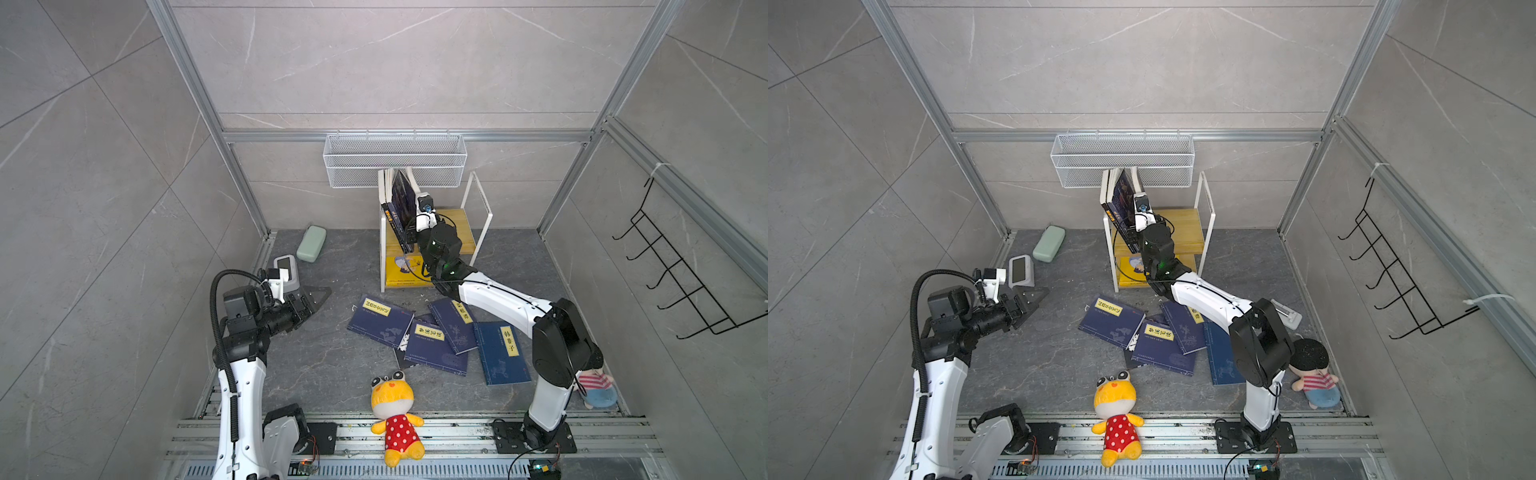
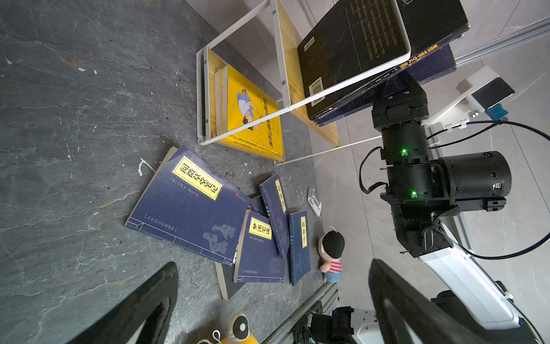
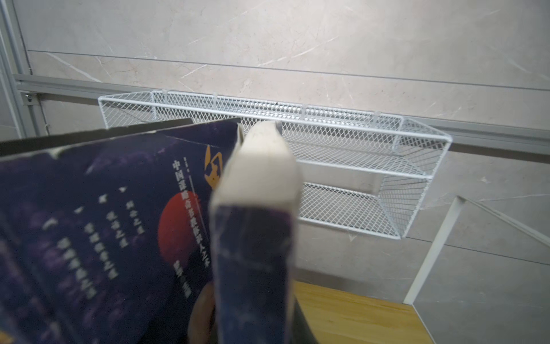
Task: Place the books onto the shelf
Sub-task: 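Lower the purple book onto the upper shelf beside the dark books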
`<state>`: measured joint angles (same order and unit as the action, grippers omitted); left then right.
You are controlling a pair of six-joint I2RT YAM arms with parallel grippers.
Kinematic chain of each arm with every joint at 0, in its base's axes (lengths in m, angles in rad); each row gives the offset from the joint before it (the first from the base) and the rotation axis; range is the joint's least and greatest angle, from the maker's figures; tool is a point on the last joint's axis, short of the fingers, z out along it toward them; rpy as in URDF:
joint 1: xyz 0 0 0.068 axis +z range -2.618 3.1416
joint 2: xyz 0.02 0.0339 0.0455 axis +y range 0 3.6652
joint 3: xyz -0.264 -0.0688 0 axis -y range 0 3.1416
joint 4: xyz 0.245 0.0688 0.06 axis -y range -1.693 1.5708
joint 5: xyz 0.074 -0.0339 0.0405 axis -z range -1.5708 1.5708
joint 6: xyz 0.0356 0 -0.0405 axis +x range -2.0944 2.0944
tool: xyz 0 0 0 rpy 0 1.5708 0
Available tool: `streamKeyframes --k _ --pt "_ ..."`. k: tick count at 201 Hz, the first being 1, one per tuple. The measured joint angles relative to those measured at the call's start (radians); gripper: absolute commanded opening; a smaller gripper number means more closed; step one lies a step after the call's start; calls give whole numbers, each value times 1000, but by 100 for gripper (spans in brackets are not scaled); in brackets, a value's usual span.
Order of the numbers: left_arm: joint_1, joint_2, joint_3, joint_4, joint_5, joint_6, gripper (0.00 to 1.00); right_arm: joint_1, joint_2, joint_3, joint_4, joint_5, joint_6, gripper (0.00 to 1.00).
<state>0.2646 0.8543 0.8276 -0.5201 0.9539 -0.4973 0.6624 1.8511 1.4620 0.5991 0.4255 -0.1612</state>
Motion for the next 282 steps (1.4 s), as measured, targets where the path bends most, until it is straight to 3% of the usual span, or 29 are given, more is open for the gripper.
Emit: streamKeyframes --k 75,152,177,211,282 --pt "6 0 -2 3 5 -5 100 0 -70 -119 -82 -79 8 45" --pt "11 0 -11 19 14 -14 100 0 -327 -327 -138 -145 31 58" --pt "11 5 -11 20 15 -18 100 0 -379 -381 -163 -151 30 57" --pt "11 9 -11 21 16 -23 100 -24 -377 -381 -220 -136 31 47" --pt "11 10 -11 19 16 -22 100 -170 -109 -113 -334 -155 92 40"
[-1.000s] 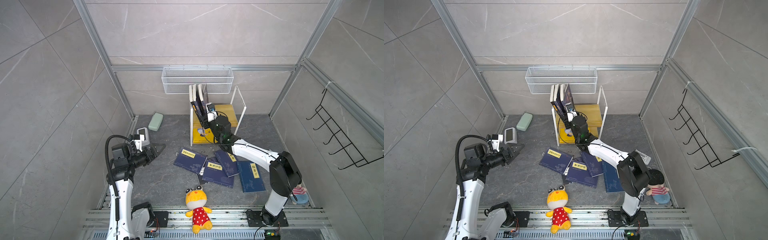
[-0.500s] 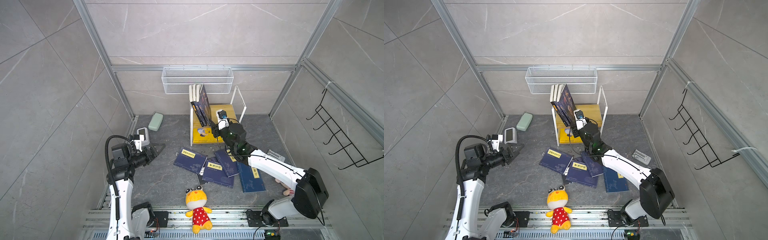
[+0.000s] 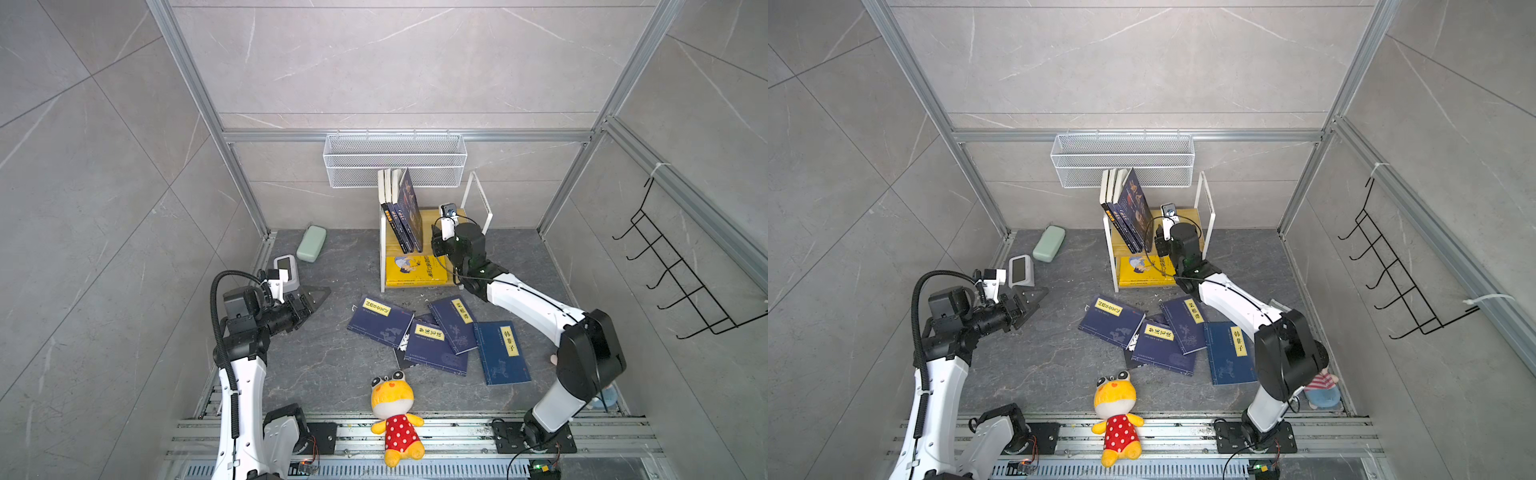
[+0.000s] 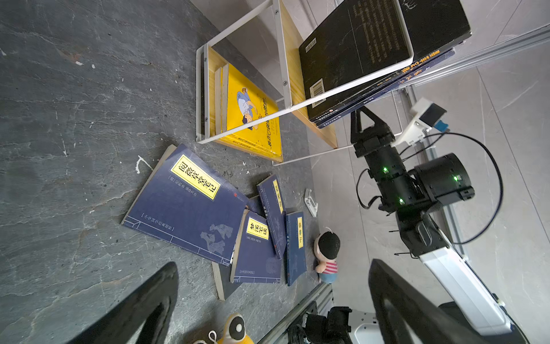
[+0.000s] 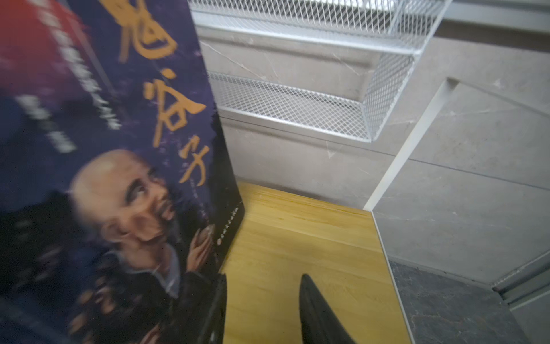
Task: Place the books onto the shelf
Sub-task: 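Lower the purple book onto the upper shelf beside the dark books, then open the right gripper to release the shelved purple book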
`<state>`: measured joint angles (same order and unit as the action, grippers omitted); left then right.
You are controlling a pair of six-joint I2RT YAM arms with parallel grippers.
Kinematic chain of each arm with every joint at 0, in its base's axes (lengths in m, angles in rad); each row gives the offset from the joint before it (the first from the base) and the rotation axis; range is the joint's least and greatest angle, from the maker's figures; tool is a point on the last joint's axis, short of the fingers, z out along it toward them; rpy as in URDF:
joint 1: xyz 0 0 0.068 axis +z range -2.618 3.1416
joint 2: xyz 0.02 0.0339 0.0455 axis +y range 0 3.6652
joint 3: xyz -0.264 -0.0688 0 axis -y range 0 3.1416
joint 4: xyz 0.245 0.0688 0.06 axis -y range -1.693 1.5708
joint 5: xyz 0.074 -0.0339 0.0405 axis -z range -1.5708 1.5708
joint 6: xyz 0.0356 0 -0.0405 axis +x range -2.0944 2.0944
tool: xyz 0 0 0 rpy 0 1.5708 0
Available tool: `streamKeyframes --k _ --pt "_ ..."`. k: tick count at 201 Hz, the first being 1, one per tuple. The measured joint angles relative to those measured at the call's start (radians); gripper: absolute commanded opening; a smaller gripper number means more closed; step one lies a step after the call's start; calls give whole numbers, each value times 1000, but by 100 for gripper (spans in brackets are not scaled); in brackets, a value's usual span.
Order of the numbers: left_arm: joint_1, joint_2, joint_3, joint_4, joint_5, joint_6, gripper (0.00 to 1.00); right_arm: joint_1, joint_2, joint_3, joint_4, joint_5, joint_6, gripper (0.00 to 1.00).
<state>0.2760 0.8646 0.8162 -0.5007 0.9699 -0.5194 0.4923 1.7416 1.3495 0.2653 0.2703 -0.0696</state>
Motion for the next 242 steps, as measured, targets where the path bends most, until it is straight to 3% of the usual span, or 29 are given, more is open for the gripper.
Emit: streamKeyframes --k 37,84,158,242 --pt "0 0 0 0 0 1 100 -24 134 98 -54 -10 19 34" --pt "-1 -4 0 -11 -1 13 100 -57 235 211 -93 -56 42 8" --pt "0 -5 0 -14 -1 13 100 -67 304 307 -119 -148 53 7" --pt "10 -3 0 -13 -1 13 100 -65 364 383 -112 -151 74 7"
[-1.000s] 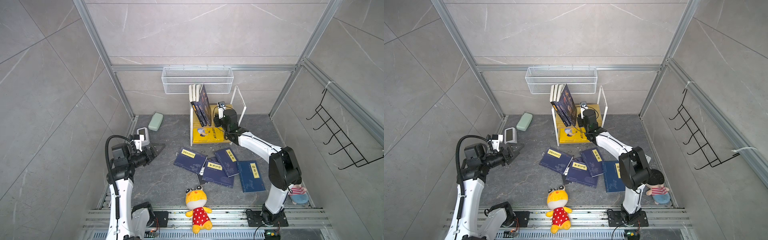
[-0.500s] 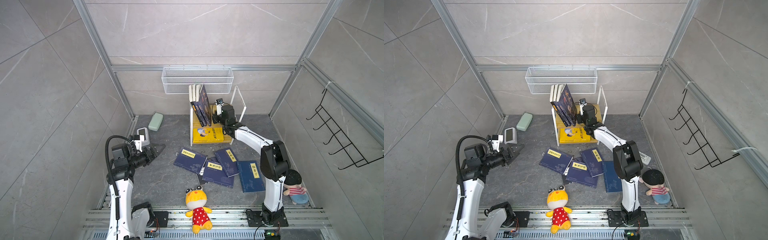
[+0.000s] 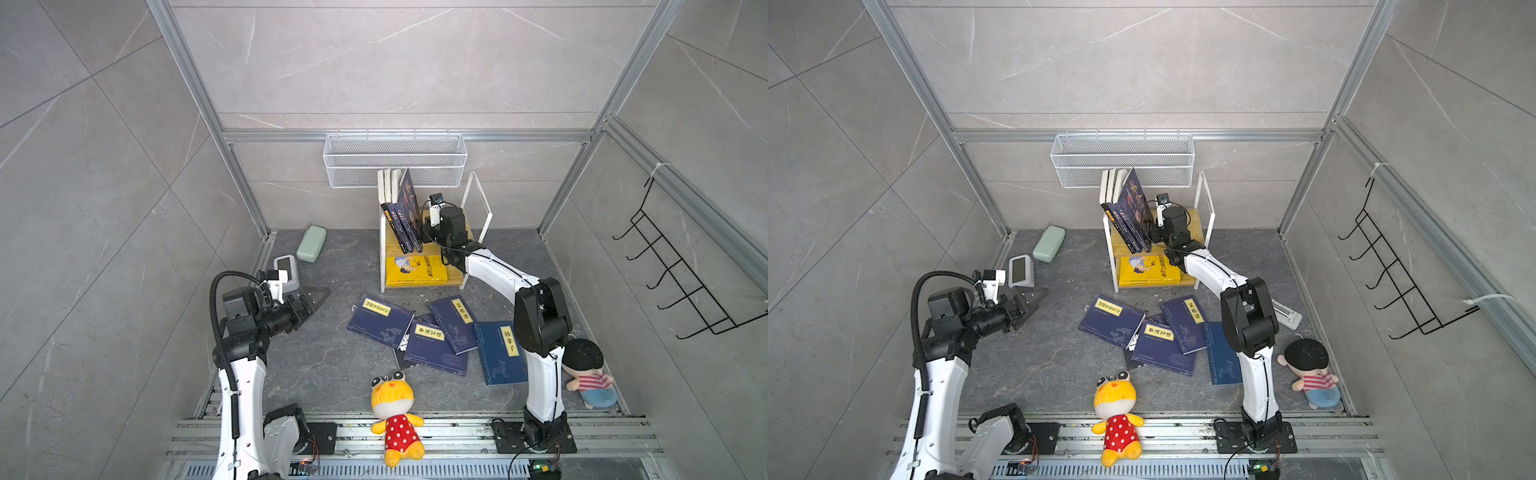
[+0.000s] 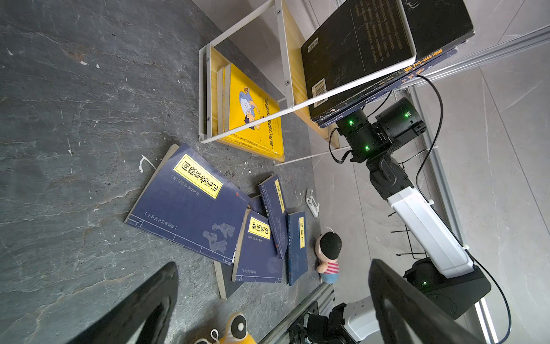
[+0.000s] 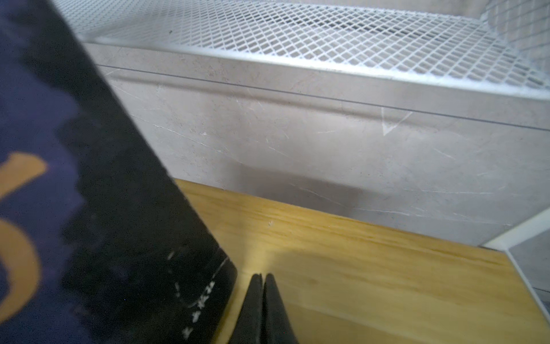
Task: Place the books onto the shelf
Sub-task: 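Open the right gripper to release the shelved purple book, then draw the right gripper back from the shelf toward the floor books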
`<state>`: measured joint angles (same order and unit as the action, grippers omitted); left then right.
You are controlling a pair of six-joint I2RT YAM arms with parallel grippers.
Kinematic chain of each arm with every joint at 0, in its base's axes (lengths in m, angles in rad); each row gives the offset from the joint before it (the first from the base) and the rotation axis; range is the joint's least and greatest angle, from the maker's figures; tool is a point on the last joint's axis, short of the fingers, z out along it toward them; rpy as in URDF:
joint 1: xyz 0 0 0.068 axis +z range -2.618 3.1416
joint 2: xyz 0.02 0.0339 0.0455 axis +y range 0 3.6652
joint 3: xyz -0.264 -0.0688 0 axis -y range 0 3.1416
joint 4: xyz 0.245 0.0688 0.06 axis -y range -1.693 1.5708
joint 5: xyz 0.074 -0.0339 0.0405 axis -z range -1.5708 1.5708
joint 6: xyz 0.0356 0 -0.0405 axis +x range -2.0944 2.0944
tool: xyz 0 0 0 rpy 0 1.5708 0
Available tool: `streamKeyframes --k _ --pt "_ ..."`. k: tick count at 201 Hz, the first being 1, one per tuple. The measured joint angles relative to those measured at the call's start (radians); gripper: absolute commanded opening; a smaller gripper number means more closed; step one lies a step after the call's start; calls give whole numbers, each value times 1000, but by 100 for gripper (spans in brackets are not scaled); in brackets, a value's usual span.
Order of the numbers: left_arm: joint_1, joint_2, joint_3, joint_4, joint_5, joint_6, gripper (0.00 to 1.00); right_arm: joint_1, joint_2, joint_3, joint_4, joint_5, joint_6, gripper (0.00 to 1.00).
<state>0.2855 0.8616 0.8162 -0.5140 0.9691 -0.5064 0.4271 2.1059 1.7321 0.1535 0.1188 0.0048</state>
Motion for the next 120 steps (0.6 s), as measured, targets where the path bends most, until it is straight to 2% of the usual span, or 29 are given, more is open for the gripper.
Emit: streamKeyframes --k 120 --pt "3 12 0 0 0 -2 100 14 39 53 -3 30 -16 9"
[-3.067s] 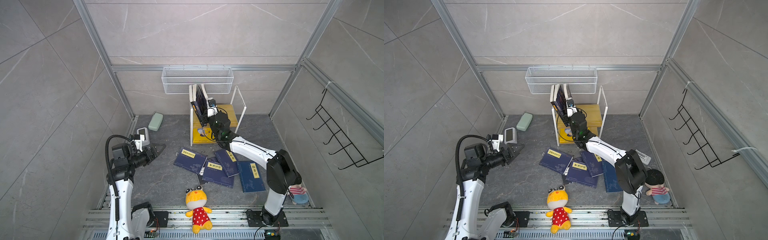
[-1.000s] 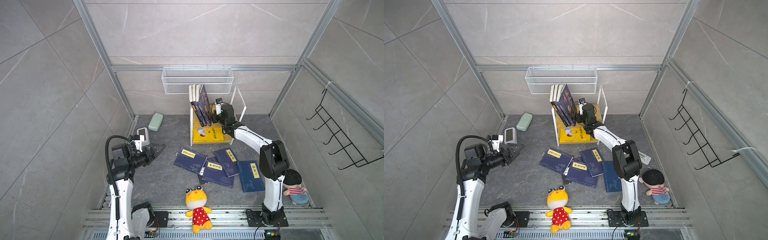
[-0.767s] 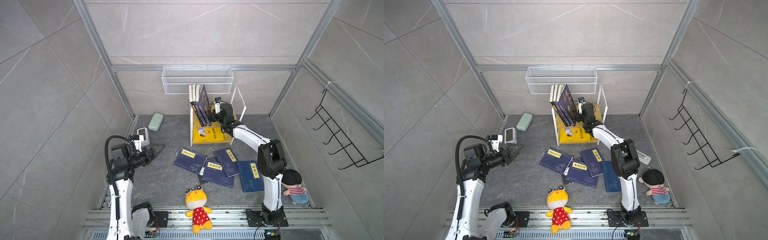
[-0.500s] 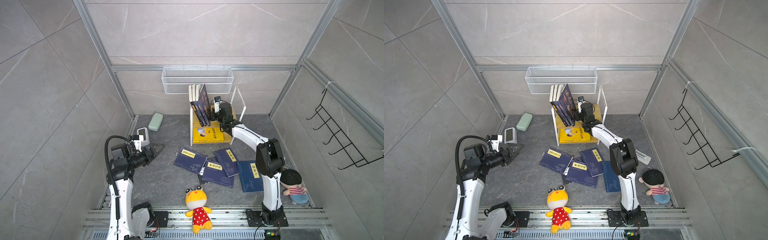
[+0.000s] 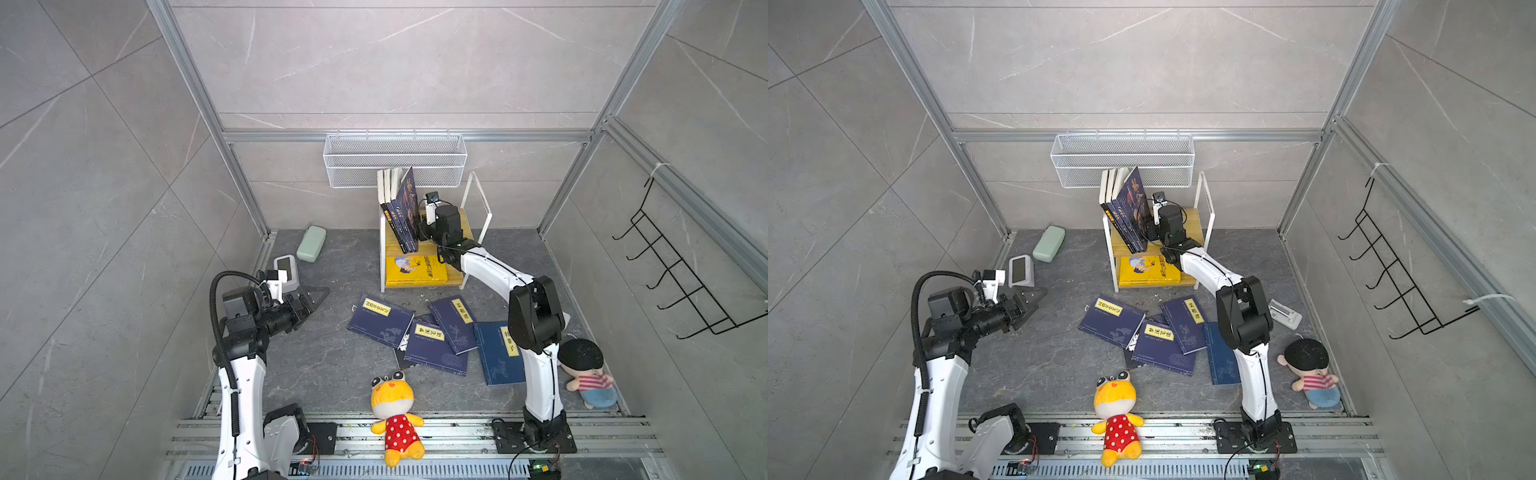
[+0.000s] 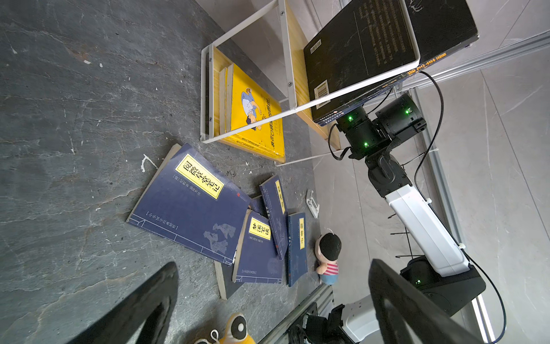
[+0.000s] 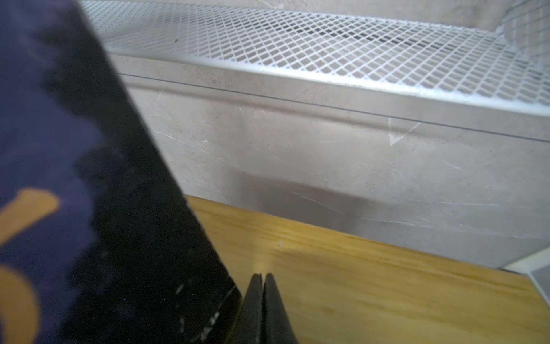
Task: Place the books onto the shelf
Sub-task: 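Draw the right gripper back from the shelf toward the floor books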
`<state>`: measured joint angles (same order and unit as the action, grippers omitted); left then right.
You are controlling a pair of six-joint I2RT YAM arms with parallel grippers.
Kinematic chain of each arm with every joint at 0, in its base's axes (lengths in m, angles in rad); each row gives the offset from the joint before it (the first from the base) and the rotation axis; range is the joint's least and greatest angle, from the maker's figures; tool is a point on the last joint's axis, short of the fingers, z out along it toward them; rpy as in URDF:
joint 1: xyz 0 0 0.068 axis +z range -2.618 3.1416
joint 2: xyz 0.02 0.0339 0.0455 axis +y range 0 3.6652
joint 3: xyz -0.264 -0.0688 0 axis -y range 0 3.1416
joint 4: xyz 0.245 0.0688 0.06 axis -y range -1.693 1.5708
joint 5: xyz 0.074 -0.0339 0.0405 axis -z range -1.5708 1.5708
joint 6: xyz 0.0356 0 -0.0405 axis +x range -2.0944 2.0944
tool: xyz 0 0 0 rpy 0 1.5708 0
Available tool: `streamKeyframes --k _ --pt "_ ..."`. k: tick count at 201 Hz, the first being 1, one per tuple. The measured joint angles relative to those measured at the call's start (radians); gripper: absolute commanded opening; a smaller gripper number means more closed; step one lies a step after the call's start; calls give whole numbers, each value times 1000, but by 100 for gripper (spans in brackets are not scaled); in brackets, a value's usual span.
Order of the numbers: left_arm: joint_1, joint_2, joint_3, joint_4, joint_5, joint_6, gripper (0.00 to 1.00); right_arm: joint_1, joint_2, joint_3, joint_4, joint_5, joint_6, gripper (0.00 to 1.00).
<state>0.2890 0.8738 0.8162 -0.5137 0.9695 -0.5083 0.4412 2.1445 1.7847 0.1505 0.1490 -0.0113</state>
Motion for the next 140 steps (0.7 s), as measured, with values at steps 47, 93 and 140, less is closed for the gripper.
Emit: streamKeyframes --k 47,93,140 --pt "0 7 0 0 0 0 100 5 -21 -2 -43 44 -30 10" --pt "-10 9 2 -8 -13 12 100 10 -179 -114 -98 81 -29 21" --pt "-39 32 22 -18 -66 31 100 82 -544 -438 -98 143 -33 45"
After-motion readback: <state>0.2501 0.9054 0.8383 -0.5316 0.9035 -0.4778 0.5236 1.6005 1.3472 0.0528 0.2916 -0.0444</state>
